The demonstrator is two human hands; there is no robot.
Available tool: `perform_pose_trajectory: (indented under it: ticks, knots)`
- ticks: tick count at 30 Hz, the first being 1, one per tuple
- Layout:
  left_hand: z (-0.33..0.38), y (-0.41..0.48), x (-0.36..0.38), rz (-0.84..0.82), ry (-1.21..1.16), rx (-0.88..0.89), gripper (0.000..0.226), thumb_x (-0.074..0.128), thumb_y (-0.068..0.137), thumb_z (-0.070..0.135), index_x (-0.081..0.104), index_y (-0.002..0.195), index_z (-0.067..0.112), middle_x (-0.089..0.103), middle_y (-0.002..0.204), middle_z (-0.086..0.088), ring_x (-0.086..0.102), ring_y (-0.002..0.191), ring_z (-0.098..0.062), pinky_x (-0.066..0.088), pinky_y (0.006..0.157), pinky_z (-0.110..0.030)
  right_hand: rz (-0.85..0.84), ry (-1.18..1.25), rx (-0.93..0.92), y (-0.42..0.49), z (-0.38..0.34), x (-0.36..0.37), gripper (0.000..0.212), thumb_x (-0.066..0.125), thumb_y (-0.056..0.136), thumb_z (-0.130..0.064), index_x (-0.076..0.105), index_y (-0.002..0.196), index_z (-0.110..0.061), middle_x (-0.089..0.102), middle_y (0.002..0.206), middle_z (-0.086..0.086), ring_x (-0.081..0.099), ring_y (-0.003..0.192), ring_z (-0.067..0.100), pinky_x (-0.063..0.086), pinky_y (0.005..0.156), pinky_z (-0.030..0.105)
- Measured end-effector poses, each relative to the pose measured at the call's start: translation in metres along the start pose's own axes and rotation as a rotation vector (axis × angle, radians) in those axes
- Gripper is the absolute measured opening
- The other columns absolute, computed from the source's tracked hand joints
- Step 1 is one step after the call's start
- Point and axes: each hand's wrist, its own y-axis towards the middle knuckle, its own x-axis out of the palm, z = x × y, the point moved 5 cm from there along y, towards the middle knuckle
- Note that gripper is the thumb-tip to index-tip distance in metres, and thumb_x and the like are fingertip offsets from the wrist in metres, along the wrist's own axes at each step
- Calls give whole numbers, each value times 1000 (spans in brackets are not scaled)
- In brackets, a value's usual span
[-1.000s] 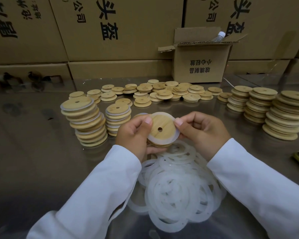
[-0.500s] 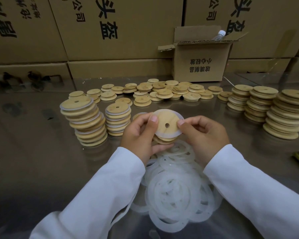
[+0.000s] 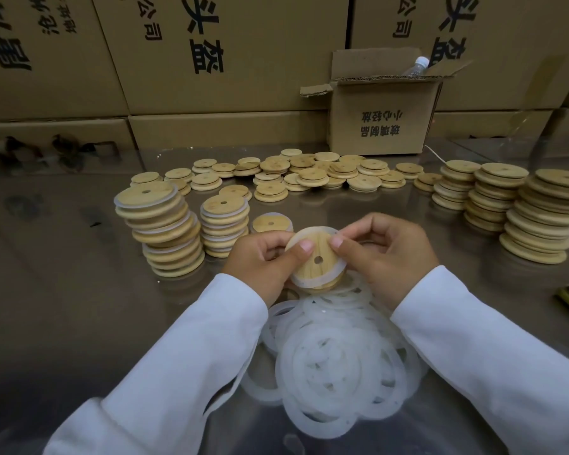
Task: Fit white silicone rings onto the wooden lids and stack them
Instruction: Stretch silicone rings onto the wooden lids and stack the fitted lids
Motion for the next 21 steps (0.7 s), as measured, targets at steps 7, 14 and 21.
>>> perform_pose_trajectory:
  ticks: [7,14,21]
  knots:
    - [-1,2,-3,-12,-57,-46,12,61,84,11,69,77,16,70,67,-3,68,66,-17,58,57,-27,58,1,4,1,1,-1,17,68,80,-8,62,65,-16,64,62,-8,59,56,-2,49,56,11]
    - [-1,3,-2,-43,-154,-80,11,58,85,11,68,89,9,71,78,-6,69,72,-19,59,64,-31,28,-41,36,5,0,-6,17,67,81,-15,65,65,-19,66,67,-8,59,60,0,50,65,18]
    - [2,2,-3,7,-256,-94,15,56,87,12,67,95,7,69,94,-15,68,88,-27,59,70,-35,-6,-80,-27,4,-9,-6,16,66,82,-15,65,67,-20,65,61,-12,57,58,-4,45,58,7]
